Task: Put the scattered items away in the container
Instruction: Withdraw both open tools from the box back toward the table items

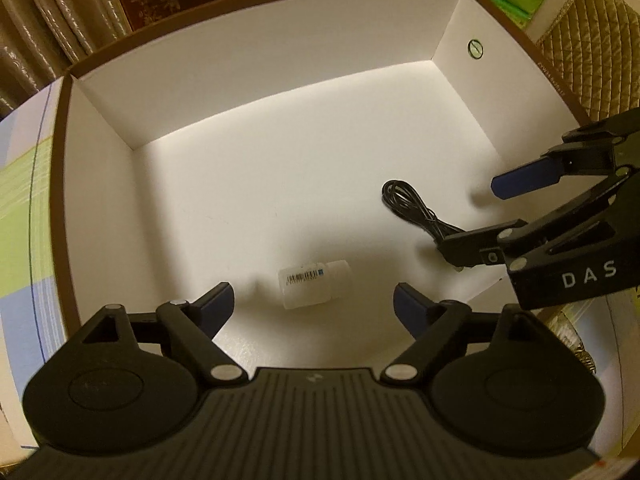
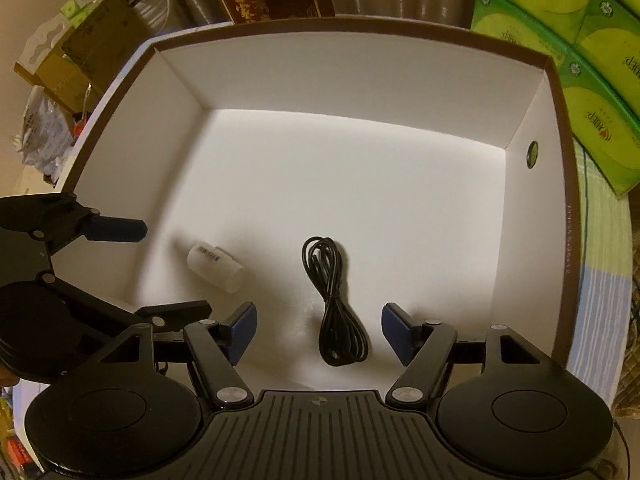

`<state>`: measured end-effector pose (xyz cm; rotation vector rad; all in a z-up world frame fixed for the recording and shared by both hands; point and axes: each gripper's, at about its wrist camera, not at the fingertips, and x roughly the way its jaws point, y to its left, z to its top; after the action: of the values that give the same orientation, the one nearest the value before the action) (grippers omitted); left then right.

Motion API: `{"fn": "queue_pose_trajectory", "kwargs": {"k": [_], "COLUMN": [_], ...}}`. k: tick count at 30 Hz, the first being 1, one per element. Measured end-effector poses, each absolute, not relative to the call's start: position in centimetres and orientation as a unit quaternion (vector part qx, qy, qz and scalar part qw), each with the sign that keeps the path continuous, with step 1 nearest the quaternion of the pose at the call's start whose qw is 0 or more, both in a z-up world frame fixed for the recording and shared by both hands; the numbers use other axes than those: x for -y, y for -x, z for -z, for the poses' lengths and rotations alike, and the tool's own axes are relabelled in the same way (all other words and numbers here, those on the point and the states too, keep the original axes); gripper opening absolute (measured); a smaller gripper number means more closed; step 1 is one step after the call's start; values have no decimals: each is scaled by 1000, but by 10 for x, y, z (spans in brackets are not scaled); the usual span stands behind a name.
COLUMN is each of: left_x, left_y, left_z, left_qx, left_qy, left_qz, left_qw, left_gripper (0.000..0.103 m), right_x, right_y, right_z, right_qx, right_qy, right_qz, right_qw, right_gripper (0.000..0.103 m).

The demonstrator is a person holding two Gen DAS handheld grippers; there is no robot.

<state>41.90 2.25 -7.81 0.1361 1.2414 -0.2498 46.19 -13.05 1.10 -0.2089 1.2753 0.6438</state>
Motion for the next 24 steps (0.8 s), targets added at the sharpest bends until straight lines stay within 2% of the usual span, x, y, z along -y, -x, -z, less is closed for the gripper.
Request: {"fn": "queue_pose_trajectory", "kwargs": {"k": [9, 16, 24], "left_x": [-21, -17, -12], "left_y": [-408, -393, -368], "left_z": [57, 30, -1], "left_qx": [-553, -524, -497], "left_qy": [-66, -65, -66], "left_qz": [92, 73, 59], "left_qw": [826, 846, 863], "left_gripper": [84, 84, 84], "right_x": [119, 124, 140], "right_y": [-449, -429, -408], "right_z": [-31, -60, -85], "right_qx": [-553, -490, -459], "right_qy": [100, 118, 107], "right_qz": [-299, -300, -300], "right_qw": [771, 810, 829], "right_gripper": [68, 79, 80]}}
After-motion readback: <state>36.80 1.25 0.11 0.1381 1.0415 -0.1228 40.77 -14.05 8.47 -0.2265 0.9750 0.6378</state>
